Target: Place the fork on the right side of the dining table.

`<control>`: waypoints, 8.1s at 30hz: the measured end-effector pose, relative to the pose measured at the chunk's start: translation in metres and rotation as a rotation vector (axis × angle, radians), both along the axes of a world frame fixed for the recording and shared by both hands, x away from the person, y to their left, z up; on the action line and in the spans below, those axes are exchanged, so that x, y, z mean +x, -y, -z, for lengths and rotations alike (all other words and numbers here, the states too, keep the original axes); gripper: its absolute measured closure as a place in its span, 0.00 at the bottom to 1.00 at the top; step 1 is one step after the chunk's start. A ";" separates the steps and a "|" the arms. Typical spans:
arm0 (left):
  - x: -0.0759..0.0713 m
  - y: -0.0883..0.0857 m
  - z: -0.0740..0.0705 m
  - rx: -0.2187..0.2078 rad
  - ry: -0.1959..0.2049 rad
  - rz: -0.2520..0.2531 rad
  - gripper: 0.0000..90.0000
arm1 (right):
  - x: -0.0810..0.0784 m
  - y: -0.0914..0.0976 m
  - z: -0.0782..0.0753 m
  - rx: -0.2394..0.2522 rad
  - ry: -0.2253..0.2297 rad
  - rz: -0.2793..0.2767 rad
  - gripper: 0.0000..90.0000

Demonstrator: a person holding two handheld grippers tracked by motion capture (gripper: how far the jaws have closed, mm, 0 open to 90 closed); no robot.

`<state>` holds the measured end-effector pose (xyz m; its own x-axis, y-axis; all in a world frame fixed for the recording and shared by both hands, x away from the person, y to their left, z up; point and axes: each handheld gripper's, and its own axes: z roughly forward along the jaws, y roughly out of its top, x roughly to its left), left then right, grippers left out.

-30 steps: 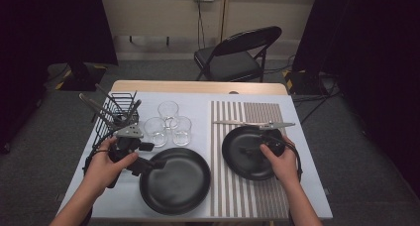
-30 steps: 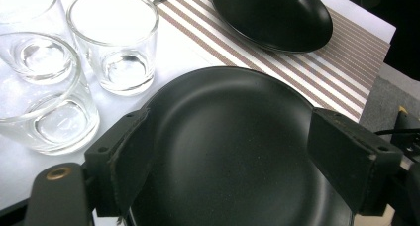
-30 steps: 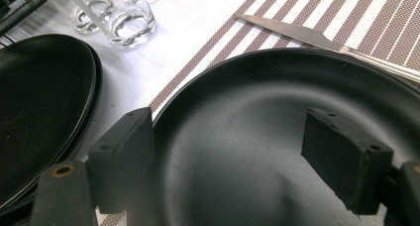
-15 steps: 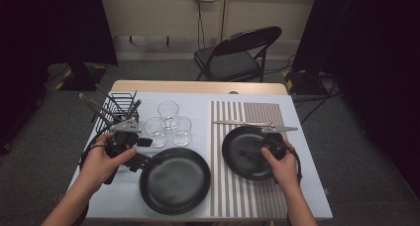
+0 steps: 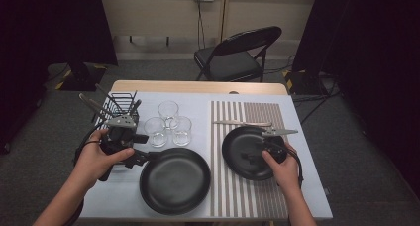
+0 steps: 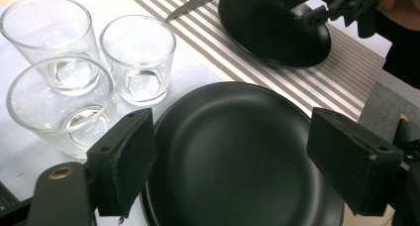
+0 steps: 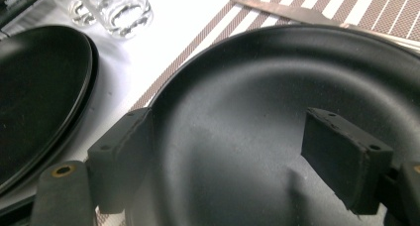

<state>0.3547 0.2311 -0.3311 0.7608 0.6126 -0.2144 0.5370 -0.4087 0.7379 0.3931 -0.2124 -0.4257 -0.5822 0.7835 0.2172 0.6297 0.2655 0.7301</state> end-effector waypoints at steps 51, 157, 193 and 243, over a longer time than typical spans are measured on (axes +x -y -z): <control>0.019 -0.043 -0.036 0.056 0.006 -0.123 0.24 | -0.005 0.016 0.004 0.021 -0.011 0.023 0.22; 0.104 -0.075 -0.029 0.116 0.000 -0.347 0.45 | -0.010 0.002 0.001 -0.037 0.009 -0.019 0.23; 0.132 -0.071 -0.012 0.098 -0.021 -0.390 0.46 | -0.010 0.005 0.005 -0.040 -0.003 -0.018 0.23; 0.154 -0.063 0.003 0.132 0.063 -0.443 0.85 | -0.010 0.010 0.006 -0.032 -0.008 -0.009 0.23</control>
